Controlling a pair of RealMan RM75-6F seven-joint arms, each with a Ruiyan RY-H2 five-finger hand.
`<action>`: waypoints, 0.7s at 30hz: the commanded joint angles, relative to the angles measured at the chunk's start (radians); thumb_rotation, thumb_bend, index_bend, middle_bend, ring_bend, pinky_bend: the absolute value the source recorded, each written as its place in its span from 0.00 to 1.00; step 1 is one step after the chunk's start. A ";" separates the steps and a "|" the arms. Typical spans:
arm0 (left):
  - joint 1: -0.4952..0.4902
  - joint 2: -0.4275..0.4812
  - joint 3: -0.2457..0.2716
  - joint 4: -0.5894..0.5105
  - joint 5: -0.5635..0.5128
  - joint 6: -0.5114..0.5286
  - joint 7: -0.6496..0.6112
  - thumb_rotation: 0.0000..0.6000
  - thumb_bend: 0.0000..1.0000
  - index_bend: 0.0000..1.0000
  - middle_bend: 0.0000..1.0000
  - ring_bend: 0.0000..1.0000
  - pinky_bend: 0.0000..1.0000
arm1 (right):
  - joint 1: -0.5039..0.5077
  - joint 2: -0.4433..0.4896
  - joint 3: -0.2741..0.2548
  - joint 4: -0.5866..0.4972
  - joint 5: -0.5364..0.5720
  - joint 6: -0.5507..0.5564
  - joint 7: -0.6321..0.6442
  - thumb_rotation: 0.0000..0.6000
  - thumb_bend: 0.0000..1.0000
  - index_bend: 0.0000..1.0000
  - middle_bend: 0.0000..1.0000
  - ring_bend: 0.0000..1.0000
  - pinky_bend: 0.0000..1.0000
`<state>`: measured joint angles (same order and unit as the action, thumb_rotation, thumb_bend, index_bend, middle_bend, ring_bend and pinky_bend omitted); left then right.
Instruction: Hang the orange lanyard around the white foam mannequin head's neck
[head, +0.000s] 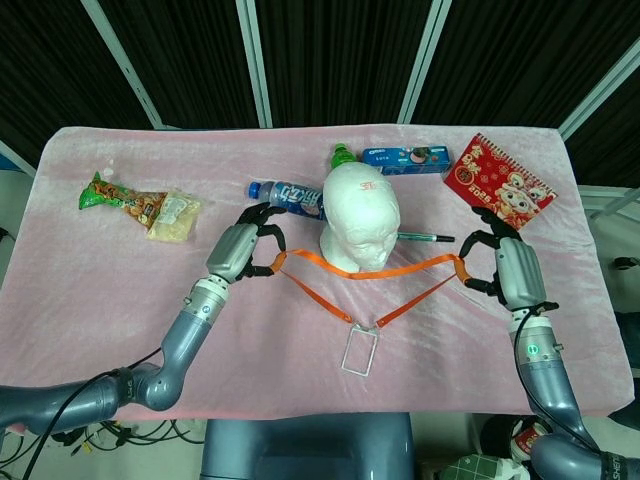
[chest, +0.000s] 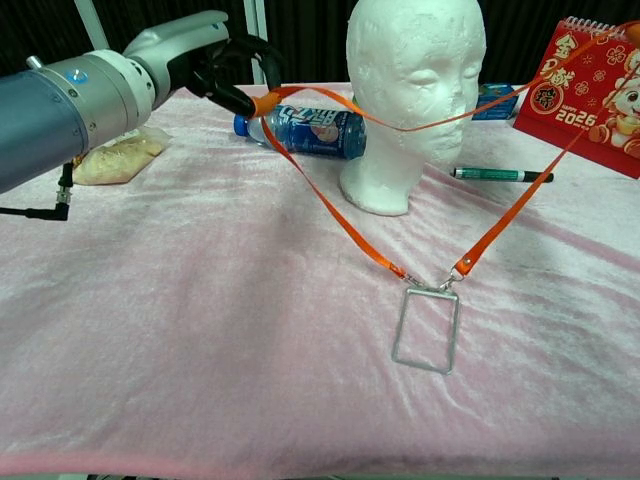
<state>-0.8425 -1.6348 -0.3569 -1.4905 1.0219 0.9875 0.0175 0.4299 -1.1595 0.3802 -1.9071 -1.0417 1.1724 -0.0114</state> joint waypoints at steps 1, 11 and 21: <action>0.003 0.002 -0.014 -0.009 0.014 0.012 -0.021 1.00 0.45 0.58 0.15 0.00 0.00 | 0.009 0.011 0.010 -0.009 0.009 0.002 -0.010 1.00 0.47 0.70 0.15 0.17 0.15; -0.003 -0.005 -0.064 -0.029 0.028 0.039 -0.084 1.00 0.45 0.58 0.15 0.00 0.00 | 0.050 0.041 0.057 -0.036 0.058 0.003 -0.041 1.00 0.47 0.70 0.15 0.17 0.15; -0.005 -0.008 -0.113 -0.027 -0.013 0.055 -0.126 1.00 0.45 0.58 0.15 0.00 0.00 | 0.093 0.061 0.090 0.014 0.163 -0.030 -0.060 1.00 0.47 0.70 0.15 0.17 0.15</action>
<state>-0.8468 -1.6408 -0.4664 -1.5197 1.0119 1.0385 -0.1044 0.5138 -1.1023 0.4648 -1.9072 -0.8918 1.1522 -0.0684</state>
